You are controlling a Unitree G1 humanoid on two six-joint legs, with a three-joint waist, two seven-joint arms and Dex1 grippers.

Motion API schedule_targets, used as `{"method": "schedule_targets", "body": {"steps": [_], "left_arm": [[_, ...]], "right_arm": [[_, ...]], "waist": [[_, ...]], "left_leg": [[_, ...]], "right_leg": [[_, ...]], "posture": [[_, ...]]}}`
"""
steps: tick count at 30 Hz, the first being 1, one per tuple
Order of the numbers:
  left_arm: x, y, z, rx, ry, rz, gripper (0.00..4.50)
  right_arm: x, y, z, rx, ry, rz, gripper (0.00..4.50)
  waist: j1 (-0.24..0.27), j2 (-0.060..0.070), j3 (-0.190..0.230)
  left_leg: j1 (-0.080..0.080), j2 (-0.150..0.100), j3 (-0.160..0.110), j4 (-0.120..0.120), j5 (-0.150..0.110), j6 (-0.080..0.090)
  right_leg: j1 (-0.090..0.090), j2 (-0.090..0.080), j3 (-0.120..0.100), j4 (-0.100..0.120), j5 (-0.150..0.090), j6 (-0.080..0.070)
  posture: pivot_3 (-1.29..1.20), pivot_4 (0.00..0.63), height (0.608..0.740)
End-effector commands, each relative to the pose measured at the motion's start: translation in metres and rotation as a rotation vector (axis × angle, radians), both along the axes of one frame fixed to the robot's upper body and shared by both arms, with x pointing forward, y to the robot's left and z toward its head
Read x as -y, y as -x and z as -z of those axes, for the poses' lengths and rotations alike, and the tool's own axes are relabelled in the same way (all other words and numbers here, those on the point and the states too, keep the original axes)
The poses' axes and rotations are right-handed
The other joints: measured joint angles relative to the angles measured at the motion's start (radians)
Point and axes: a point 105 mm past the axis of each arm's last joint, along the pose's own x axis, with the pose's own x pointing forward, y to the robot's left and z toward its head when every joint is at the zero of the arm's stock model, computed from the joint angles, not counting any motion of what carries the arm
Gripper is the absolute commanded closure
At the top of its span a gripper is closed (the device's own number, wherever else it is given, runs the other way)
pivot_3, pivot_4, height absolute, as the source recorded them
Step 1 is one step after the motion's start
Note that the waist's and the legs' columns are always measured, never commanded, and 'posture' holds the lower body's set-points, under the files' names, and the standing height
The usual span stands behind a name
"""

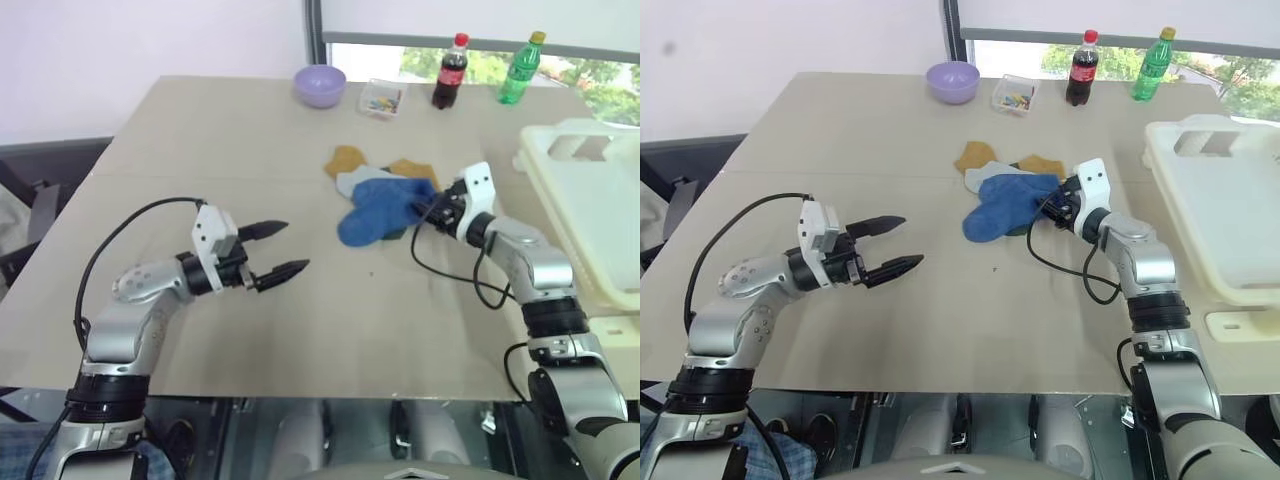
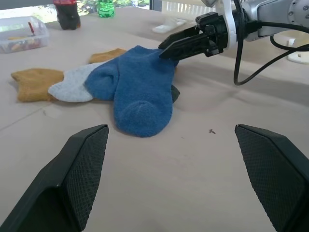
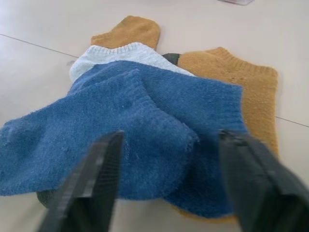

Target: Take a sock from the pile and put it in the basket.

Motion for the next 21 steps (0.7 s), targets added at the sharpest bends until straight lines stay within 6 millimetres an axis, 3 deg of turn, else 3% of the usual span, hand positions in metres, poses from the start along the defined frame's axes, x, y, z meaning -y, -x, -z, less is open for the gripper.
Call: {"method": "schedule_targets", "body": {"steps": [1,4,5,12,17,21], "left_arm": [[-0.0012,0.002,-0.0121,0.055,0.014,-0.006,0.0],[-0.0017,0.0016,-0.0116,0.055,0.014,-0.01,0.0],[-0.0018,0.0015,-0.0117,0.055,0.015,-0.011,0.0],[-0.0033,0.0026,-0.0113,0.056,0.014,-0.021,0.0],[-0.0049,0.0041,-0.0103,0.053,0.012,-0.028,0.0],[-0.0049,0.0044,-0.0097,0.051,0.011,-0.03,0.0]], "right_arm": [[0.0017,0.0014,-0.0131,0.056,0.001,-0.008,2.95],[0.0021,0.0021,-0.0095,0.045,0.014,-0.009,4.28],[0.0024,0.0021,-0.0089,0.043,0.015,-0.008,4.44],[0.002,0.0003,-0.0076,0.044,0.026,-0.007,4.44],[0.0031,-0.0003,-0.0169,0.098,0.029,0.001,4.44],[0.0039,-0.0009,-0.0105,0.09,0.06,0.001,4.44]], "waist": [[0.0,0.0,0.0],[0.0,0.0,0.0],[0.0,0.0,0.0],[0.0,0.0,0.0],[0.0,0.0,0.0],[0.0,0.0,0.0]], "left_leg": [[0.0,0.0,0.0,0.0,0.0,0.0],[0.0,0.0,0.0,0.0,0.0,0.0],[0.0,0.0,0.0,0.0,0.0,0.0],[0.0,0.0,0.0,0.0,0.0,0.0],[0.0,0.0,0.0,0.0,0.0,0.0],[0.0,0.0,0.0,0.0,0.0,0.0]], "right_leg": [[0.0,0.0,0.0,0.0,0.0,0.0],[0.0,0.0,0.0,0.0,0.0,0.0],[0.0,0.0,0.0,0.0,0.0,0.0],[0.0,0.0,0.0,0.0,0.0,0.0],[0.0,0.0,0.0,0.0,0.0,0.0],[0.0,0.0,0.0,0.0,0.0,0.0]], "posture": [[0.0,0.15,0.736],[0.0,0.15,0.736],[0.0,0.15,0.736],[0.0,0.15,0.736],[0.0,0.15,0.736],[0.0,0.15,0.736]]}}
